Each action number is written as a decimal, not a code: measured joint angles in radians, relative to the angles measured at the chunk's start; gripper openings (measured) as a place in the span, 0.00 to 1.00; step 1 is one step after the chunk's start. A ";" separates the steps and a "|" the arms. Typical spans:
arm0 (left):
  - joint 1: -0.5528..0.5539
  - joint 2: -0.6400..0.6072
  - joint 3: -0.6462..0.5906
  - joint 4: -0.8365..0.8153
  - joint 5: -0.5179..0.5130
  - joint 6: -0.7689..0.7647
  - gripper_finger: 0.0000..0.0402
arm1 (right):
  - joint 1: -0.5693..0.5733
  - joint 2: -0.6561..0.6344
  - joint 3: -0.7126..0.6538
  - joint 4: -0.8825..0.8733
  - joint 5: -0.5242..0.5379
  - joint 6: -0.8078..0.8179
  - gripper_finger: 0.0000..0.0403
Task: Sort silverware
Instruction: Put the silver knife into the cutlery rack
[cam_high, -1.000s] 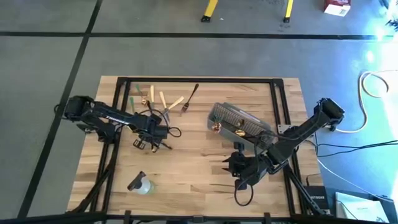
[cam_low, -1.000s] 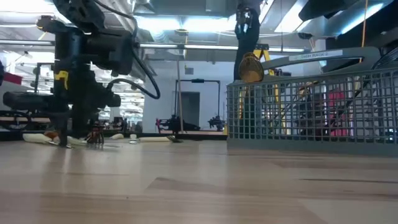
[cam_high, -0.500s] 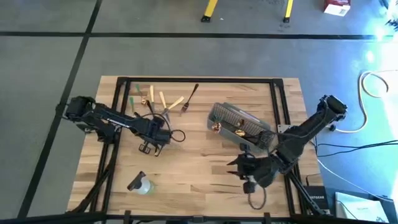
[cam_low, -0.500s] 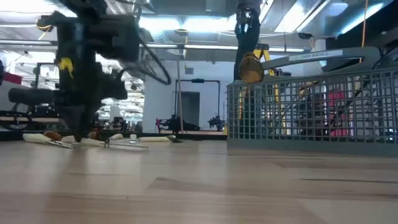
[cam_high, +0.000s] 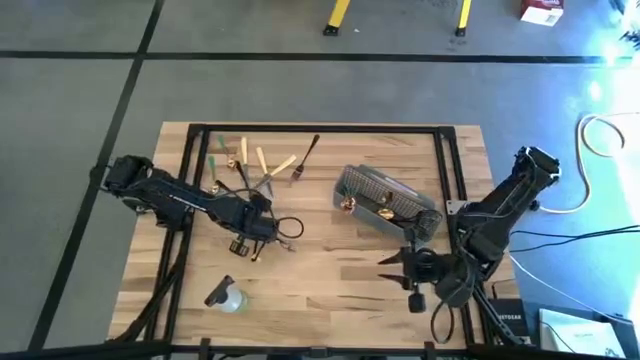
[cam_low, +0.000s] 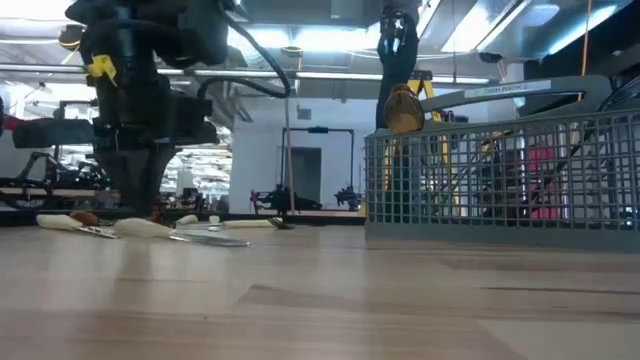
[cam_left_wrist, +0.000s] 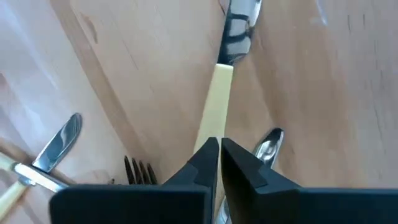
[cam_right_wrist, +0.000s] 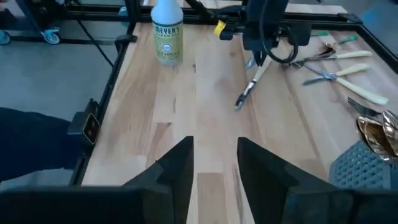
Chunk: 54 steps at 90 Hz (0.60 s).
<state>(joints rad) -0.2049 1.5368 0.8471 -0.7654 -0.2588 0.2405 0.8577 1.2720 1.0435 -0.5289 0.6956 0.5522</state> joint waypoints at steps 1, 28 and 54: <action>0.000 0.000 0.000 0.000 0.000 0.004 0.03 | 0.000 0.001 0.000 0.000 0.000 0.000 0.27; -0.002 -0.002 -0.015 0.049 0.003 0.088 0.24 | 0.000 0.005 0.000 -0.003 0.001 -0.004 0.27; 0.038 -0.002 -0.058 0.229 0.123 0.031 0.43 | 0.000 0.005 0.000 -0.006 0.011 -0.016 0.27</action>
<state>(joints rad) -0.1665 1.5352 0.7888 -0.5363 -0.1363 0.2716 0.8574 1.2766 1.0435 -0.5350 0.7071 0.5362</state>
